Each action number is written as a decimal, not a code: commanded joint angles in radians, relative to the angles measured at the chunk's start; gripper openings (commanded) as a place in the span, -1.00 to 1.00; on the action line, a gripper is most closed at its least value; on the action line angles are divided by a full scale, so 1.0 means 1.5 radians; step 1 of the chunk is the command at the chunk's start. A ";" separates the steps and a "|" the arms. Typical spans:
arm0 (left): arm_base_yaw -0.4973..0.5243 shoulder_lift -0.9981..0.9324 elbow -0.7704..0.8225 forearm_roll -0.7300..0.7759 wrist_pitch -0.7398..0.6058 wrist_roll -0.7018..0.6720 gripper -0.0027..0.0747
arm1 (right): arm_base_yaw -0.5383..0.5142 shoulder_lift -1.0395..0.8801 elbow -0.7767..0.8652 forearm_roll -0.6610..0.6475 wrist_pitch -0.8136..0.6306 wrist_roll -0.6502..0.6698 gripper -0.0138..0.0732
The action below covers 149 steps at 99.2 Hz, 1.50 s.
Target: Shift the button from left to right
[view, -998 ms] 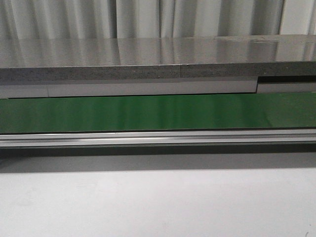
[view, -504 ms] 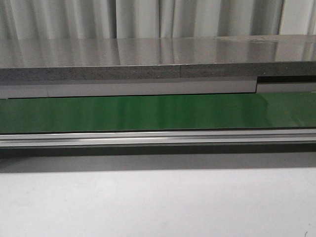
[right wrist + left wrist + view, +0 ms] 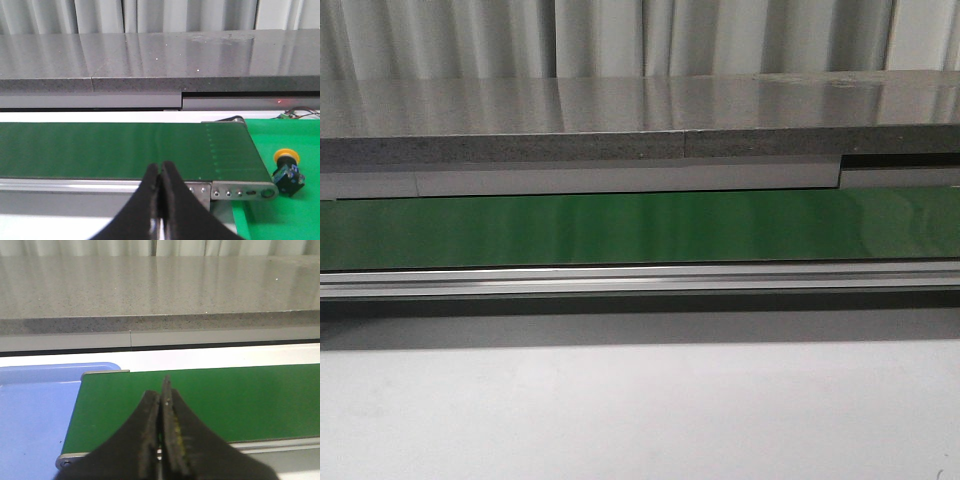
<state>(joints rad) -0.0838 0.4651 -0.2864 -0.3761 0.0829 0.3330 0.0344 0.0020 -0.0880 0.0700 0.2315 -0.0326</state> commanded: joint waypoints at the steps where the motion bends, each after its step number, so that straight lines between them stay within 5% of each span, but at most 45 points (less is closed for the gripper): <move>1: -0.007 0.002 -0.020 -0.005 -0.055 0.001 -0.98 | 0.000 -0.022 0.020 0.004 -0.076 0.006 -0.84; 149: -0.007 0.002 -0.019 -0.005 -0.055 0.001 -0.98 | -0.001 -0.021 0.067 0.002 -0.114 0.014 -0.84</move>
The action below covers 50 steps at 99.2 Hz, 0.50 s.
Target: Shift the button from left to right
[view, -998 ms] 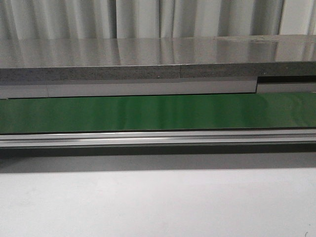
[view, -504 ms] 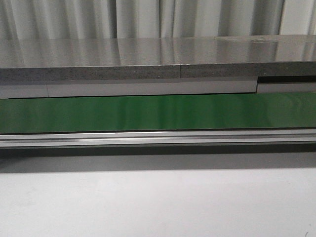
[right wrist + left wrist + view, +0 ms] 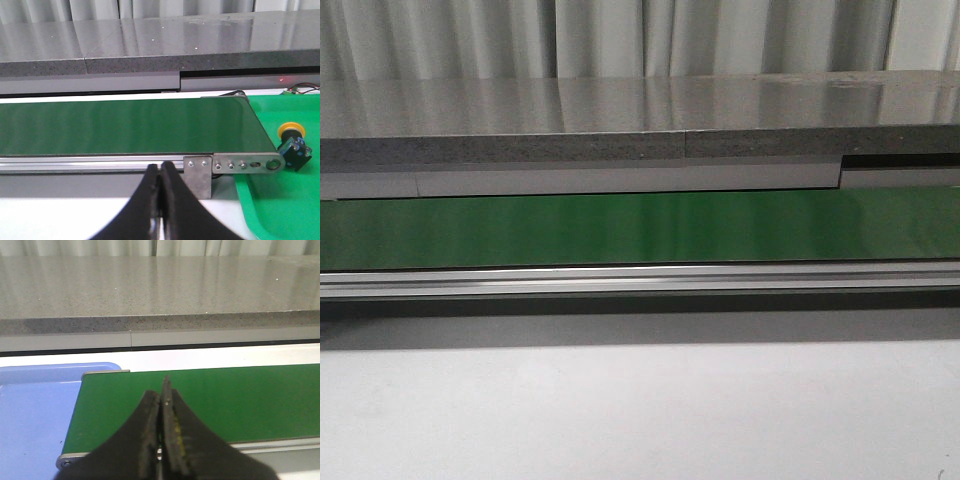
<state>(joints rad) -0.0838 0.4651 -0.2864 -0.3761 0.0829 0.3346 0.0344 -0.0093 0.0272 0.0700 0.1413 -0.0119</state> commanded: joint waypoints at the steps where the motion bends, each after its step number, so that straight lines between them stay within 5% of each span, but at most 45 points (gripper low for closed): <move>1: -0.007 0.002 -0.019 -0.005 -0.055 0.000 -0.98 | -0.001 -0.013 -0.009 0.002 -0.054 0.000 -0.84; 18: -0.007 -0.008 -0.018 0.048 -0.084 -0.013 -0.98 | -0.001 -0.013 -0.009 0.002 -0.054 0.000 -0.84; 33: -0.007 -0.059 -0.002 0.251 -0.083 -0.244 -0.98 | -0.001 -0.013 -0.009 0.002 -0.053 0.000 -0.84; 50: -0.005 -0.142 0.050 0.268 -0.087 -0.265 -0.98 | -0.001 -0.013 -0.009 0.002 -0.053 0.000 -0.84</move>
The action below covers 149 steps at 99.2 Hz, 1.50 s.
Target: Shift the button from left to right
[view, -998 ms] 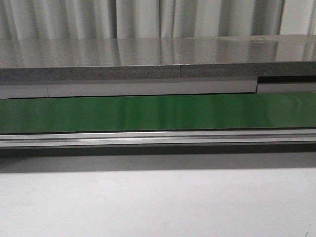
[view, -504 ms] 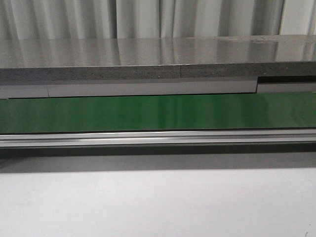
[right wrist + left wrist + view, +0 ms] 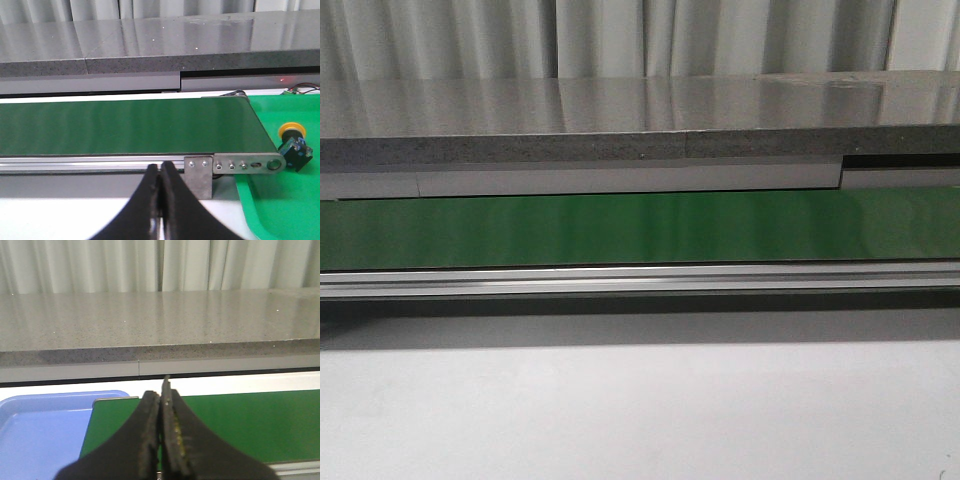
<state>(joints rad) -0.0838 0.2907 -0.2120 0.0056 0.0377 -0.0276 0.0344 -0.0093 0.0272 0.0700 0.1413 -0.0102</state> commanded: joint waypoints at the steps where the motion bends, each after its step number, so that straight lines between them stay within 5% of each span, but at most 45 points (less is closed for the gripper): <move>1: -0.005 -0.033 0.005 0.015 -0.057 -0.023 -0.98 | -0.001 -0.013 -0.009 0.002 -0.053 -0.001 -0.84; 43: 0.033 -0.219 0.143 0.030 -0.055 -0.023 -0.98 | -0.001 -0.013 -0.009 0.002 -0.053 -0.001 -0.84; 149: 0.046 -0.218 0.177 0.030 -0.081 -0.026 -0.98 | -0.001 -0.013 -0.009 0.002 -0.053 -0.001 -0.84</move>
